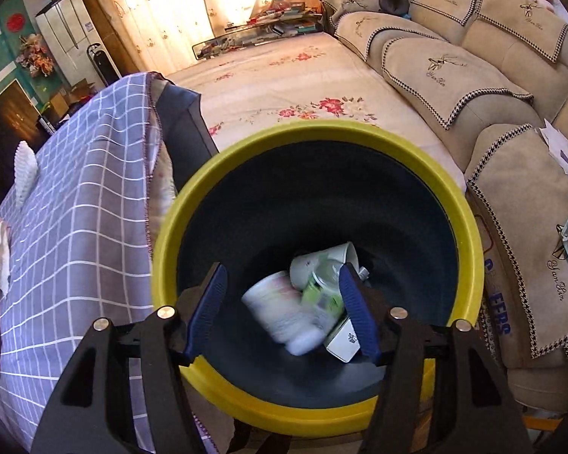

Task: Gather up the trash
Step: 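Carry the pill bottle with the right gripper into the bin and release, then grasp the red snack packet with the left gripper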

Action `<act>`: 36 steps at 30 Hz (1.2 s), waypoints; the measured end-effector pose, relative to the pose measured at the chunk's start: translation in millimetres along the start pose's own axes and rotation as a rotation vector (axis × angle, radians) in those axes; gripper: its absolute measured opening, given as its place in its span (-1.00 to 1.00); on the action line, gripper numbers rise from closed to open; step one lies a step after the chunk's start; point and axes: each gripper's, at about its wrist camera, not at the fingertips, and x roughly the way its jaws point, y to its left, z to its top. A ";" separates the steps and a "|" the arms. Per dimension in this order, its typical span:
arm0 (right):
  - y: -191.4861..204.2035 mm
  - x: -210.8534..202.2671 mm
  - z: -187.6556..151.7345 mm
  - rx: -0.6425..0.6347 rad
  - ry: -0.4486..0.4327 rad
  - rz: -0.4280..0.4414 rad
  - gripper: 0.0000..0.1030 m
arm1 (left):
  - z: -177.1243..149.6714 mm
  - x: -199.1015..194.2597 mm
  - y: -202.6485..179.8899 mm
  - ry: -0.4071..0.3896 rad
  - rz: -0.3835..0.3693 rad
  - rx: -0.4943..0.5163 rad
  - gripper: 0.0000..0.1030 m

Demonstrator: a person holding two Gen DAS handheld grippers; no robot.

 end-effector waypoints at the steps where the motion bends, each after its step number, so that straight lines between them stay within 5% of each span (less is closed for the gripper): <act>1: 1.8 -1.1 -0.1 -0.002 -0.002 0.003 0.15 | 1.5 3.2 0.2 0.003 0.003 0.009 0.80; 25: 18.5 4.6 0.1 -0.032 0.025 0.056 0.16 | 11.5 77.9 3.2 0.178 -0.010 0.154 0.80; 36: 33.6 2.3 4.7 -0.050 0.042 0.089 0.16 | 14.6 84.8 0.3 0.187 -0.007 0.181 0.80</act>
